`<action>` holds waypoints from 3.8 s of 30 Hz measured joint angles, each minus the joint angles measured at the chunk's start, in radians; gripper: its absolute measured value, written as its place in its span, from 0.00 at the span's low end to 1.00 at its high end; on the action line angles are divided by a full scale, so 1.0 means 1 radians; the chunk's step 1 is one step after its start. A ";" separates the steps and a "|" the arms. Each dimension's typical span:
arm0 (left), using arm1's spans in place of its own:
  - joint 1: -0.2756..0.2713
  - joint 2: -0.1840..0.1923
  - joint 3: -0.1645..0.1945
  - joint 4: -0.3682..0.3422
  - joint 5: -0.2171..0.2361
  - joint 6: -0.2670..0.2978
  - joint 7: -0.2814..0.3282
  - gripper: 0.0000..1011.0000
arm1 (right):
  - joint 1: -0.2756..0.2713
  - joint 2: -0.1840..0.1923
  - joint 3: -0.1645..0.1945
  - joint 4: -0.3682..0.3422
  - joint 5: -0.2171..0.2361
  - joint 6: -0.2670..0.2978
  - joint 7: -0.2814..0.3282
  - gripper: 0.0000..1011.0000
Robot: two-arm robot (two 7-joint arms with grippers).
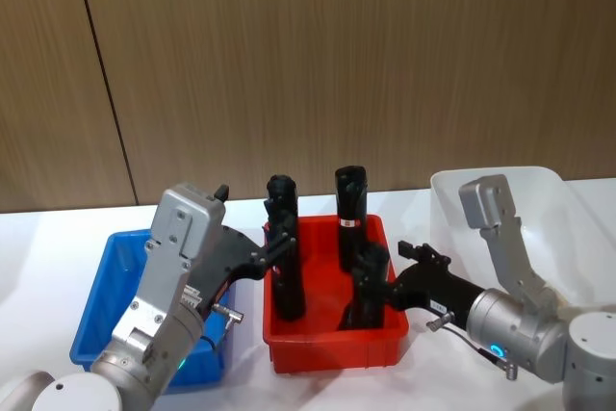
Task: Pick the cotton swabs from the blue box and place them into the white box.
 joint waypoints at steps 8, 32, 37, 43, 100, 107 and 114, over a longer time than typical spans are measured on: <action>0.000 0.000 0.000 0.000 0.000 0.000 0.000 0.99 | 0.037 -0.016 -0.006 0.064 -0.013 0.004 0.009 0.99; 0.000 0.000 0.000 0.000 0.000 0.000 0.000 0.99 | 0.081 -0.033 -0.014 0.120 -0.019 -0.002 0.039 0.44; 0.000 0.000 0.000 0.000 0.000 0.000 0.000 0.99 | 0.079 -0.028 -0.013 0.090 -0.013 -0.002 0.039 0.40; 0.000 0.000 0.000 0.000 0.000 0.000 0.000 0.99 | 0.074 -0.020 -0.006 0.035 -0.003 -0.003 0.030 0.37; 0.000 0.000 0.000 0.000 0.000 0.000 0.000 0.99 | 0.175 0.112 0.153 0.166 -0.082 -0.073 -0.141 0.35; 0.000 0.000 0.000 0.000 0.000 0.000 0.000 0.99 | 0.196 0.103 0.144 0.236 -0.083 -0.083 -0.134 0.38; 0.000 0.000 0.000 0.000 0.000 0.000 0.000 0.99 | 0.210 0.096 0.138 0.281 -0.082 -0.094 -0.130 0.57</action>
